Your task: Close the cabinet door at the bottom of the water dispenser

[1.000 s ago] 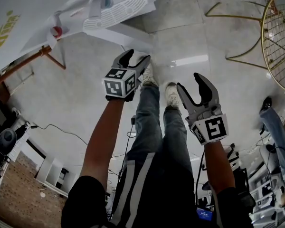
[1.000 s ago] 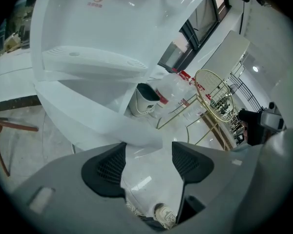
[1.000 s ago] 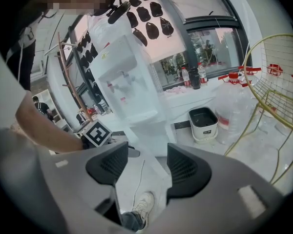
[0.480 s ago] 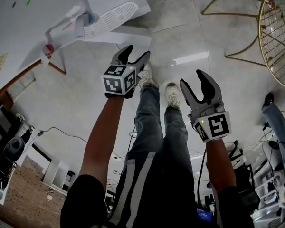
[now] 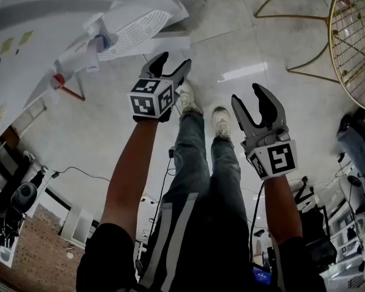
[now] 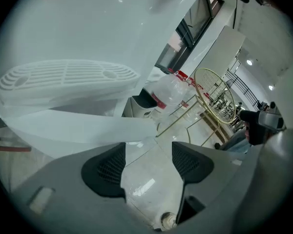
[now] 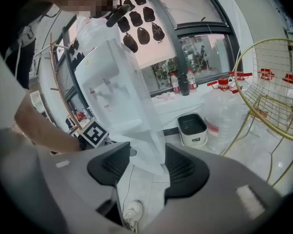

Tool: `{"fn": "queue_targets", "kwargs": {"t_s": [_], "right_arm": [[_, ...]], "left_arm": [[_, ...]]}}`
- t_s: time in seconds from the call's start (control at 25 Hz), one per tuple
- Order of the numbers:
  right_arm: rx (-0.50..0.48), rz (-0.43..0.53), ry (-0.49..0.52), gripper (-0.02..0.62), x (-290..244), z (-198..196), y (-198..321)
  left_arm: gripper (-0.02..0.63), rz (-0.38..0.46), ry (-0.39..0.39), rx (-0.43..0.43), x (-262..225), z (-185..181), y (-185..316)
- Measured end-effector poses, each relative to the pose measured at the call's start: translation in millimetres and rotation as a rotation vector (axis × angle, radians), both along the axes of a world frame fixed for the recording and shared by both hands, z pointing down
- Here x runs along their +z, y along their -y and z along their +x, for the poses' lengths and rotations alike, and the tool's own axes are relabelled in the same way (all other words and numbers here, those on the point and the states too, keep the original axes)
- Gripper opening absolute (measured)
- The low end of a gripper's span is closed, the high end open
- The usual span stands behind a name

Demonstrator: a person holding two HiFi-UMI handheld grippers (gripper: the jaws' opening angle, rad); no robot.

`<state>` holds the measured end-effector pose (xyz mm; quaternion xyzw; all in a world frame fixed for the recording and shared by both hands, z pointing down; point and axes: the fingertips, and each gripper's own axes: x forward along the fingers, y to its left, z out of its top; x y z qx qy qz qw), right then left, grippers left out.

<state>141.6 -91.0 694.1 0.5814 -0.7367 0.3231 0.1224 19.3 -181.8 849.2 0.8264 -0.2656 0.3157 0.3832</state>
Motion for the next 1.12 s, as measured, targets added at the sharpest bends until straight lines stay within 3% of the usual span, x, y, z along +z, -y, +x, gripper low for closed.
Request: {"fn": "queue_targets", "kwargs": {"t_s": [1.12], "right_arm": [[0.059, -0.025, 0.011, 0.225, 5.0, 11.6, 5.7]], "left_arm": [[0.311, 0.036, 0.008, -0.017, 12.0, 32.8, 50.2]]}}
